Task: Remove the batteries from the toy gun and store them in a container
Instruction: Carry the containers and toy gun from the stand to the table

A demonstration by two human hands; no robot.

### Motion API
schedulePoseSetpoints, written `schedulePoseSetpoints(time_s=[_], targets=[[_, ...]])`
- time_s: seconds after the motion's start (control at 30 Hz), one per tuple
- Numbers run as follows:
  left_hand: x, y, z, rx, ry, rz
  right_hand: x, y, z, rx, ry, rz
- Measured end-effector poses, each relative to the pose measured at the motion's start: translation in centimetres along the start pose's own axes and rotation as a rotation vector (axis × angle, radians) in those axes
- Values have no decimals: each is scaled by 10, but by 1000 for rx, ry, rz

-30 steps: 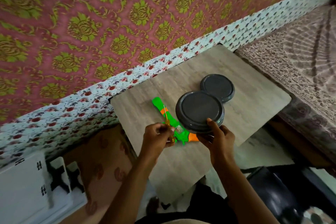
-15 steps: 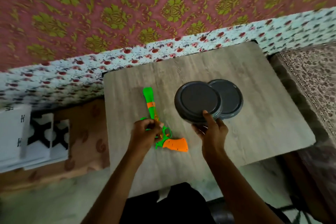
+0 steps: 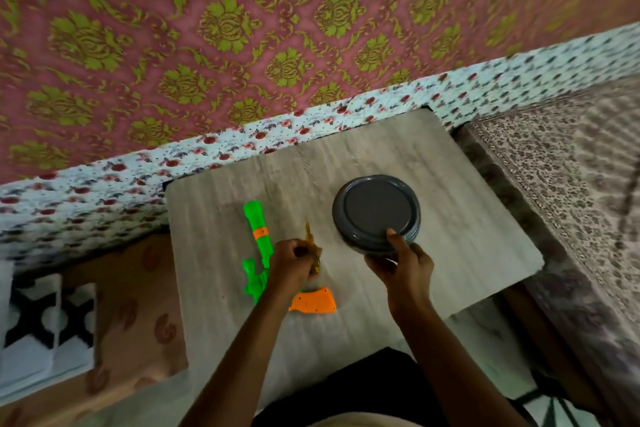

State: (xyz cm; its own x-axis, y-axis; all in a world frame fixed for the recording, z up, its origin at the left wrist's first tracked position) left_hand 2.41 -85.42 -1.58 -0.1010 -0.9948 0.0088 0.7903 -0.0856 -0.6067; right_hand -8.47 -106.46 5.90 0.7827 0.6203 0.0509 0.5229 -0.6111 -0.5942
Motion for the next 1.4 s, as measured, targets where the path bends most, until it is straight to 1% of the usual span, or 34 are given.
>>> schedulePoseSetpoints(time_s=[0.2, 0.3, 0.37, 0.43, 0.5, 0.6, 0.7, 0.8, 0.9, 0.97, 1.03, 1.13, 1.23, 1.4], targets=[[32, 43, -15, -31, 153, 42, -32, 49, -30, -15, 2, 13], [50, 72, -26, -12, 265, 110, -53, 93, -46, -11, -10, 29], [63, 87, -38, -43, 328, 160, -69, 127, -54, 19, -9, 40], [67, 111, -72, -125, 344, 223, -84, 162, -61, 50, -11, 57], [65, 151, -130, -197, 338, 262, -98, 195, -67, 76, -15, 70], [66, 153, -159, -258, 375, 364, -112, 234, -68, 118, -27, 78], [79, 133, -146, -242, 371, 433, -122, 265, -63, 162, -41, 99], [73, 131, -154, -230, 371, 502, -127, 286, -54, 214, -32, 115], [62, 138, -171, -258, 378, 514, -132, 299, -45, 261, -15, 127], [58, 142, -177, -222, 383, 500, -135, 305, -42, 266, -12, 128], [67, 126, -157, -208, 394, 514, -138, 309, -40, 254, -33, 128], [95, 89, -105, -204, 442, 510, -152, 315, -36, 257, -148, 190], [103, 79, -93, -169, 443, 525, -163, 322, -29, 259, -186, 203], [110, 74, -83, -98, 456, 500, -173, 316, -19, 253, -252, 226]])
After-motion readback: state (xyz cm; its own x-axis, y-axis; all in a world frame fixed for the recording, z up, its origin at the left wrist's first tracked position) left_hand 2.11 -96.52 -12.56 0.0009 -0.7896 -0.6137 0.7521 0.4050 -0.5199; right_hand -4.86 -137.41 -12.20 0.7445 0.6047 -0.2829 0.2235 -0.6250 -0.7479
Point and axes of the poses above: each hand's wrist, its own y-axis towards the middle knuckle, its own x-axis out of the palm, z = x × y, the point moved 8 cm from there along y, towards the middle knuckle, and after that the axes turned 11 degrees about -y, right-handed, at the moved point
